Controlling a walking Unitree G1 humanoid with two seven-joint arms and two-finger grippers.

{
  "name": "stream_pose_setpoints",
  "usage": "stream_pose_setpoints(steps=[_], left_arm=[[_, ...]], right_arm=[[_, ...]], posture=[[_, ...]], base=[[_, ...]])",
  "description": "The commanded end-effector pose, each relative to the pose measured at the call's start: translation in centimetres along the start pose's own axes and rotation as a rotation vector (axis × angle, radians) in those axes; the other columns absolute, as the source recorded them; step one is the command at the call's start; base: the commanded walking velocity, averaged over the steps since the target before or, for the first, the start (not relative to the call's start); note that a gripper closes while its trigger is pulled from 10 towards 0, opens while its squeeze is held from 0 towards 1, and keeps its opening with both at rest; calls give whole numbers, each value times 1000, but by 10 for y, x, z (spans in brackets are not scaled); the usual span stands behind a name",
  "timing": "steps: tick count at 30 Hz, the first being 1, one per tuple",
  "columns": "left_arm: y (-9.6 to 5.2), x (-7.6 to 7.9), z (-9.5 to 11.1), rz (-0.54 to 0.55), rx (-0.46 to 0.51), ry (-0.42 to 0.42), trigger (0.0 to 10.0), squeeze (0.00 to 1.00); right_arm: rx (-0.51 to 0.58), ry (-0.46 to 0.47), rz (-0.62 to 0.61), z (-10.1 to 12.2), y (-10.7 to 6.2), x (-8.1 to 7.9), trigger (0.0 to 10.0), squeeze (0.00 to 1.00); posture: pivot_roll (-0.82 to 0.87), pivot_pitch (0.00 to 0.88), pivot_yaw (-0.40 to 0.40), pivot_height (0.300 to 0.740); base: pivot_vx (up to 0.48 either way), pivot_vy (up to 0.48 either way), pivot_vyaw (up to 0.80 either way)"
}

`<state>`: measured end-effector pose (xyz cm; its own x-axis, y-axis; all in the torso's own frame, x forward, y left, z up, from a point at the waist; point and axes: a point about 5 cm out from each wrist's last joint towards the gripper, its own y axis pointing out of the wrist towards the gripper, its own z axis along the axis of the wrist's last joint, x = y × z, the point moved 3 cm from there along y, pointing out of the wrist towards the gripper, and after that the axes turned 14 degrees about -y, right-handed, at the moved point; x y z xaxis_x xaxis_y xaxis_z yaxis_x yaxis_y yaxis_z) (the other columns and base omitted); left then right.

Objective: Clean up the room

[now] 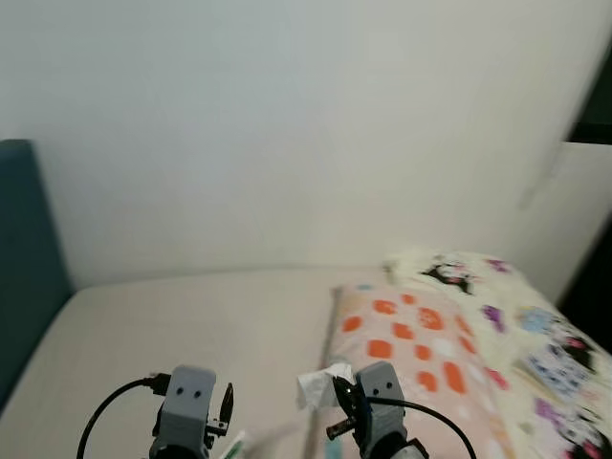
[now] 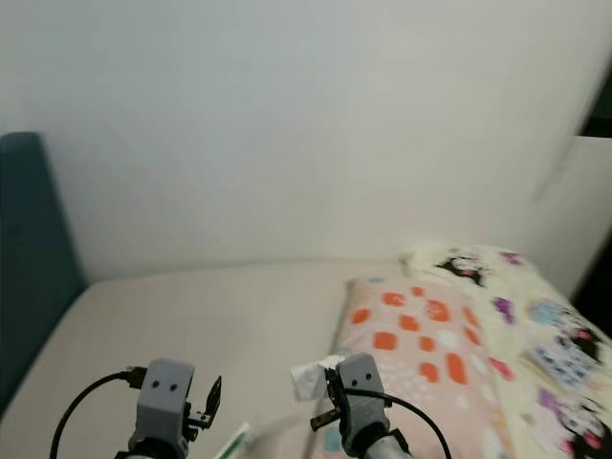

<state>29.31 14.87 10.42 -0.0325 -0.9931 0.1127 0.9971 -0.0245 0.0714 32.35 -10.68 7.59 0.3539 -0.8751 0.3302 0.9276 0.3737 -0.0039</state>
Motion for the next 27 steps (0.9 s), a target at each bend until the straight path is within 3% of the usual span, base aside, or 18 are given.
stream_pose_setpoints(steps=[1,27], left_arm=[[-1,1,-3,-5,-7,3,10000,0],[-2,-4,-4,13,-9,11,10000,0]], right_arm=[[-28,19,4,-7,-2,-2,10000,0],[-30,28,20,-5,2,-7,10000,0]], posture=[[75,65,-99,740],[77,81,-102,740]], base=[[0,0,-800],[0,0,-800]])
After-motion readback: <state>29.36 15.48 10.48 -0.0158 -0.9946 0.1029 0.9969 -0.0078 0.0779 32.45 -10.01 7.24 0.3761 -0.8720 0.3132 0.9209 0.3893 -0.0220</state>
